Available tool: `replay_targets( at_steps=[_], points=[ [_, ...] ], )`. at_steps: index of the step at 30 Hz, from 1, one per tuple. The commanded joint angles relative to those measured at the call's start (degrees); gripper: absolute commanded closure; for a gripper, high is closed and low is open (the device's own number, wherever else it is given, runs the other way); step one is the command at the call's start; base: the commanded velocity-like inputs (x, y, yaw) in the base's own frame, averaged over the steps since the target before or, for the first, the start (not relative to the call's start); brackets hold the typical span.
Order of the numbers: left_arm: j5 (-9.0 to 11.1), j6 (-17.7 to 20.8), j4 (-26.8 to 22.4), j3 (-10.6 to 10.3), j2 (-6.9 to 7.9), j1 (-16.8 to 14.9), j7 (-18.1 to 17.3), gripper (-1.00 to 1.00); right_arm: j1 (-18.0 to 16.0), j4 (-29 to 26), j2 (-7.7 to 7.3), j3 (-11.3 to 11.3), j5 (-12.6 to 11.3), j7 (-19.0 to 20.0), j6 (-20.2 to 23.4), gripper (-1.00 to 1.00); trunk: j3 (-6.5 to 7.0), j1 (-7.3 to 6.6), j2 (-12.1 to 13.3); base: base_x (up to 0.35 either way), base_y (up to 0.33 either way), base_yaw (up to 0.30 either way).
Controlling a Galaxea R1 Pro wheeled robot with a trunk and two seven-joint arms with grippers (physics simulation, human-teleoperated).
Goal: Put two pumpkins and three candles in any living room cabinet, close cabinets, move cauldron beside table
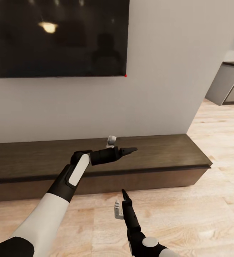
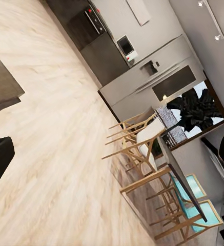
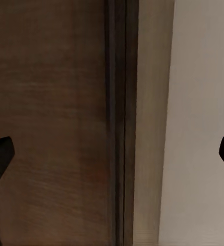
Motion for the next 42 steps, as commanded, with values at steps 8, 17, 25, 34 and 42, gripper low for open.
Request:
replay_targets(
  at_steps=[8,17,25,34,42],
  points=[
    [0.02,0.04,-0.05,-0.12,-0.13,0.00,-0.09,-1.00,0.00,-0.20,0.00,-0.18,-0.07,-5.83,0.34,-1.00,-1.44,1.76,-3.22,0.000,0.000,0.000],
    [0.02,0.04,-0.02,-0.17,-0.16,0.00,-0.08,-1.00,-0.66,0.12,0.00,-5.93,0.00,-7.21,0.11,-1.00,-3.06,3.74,-6.83,0.000,0.000,0.000],
    [0.02,0.04,-0.02,-0.16,-0.16,0.00,-0.09,-1.00,-0.70,0.38,0.00,-6.20,0.03,-7.19,0.00,-1.00,-4.49,5.50,-10.04,0.000,0.000,0.000],
    [0.02,0.04,-0.02,-0.10,-0.10,0.00,-0.10,-1.00,-0.70,0.44,0.00,-6.21,0.23,-7.11,-0.06,-1.00,-6.11,7.47,-13.65,0.000,0.000,0.000],
    [0.02,0.04,-0.02,0.00,0.18,0.00,-1.92,-1.00,-0.70,0.20,0.00,-6.21,0.11,-7.03,-0.11,-1.00,-7.54,9.23,-16.86,0.000,0.000,0.000]
  ],
)
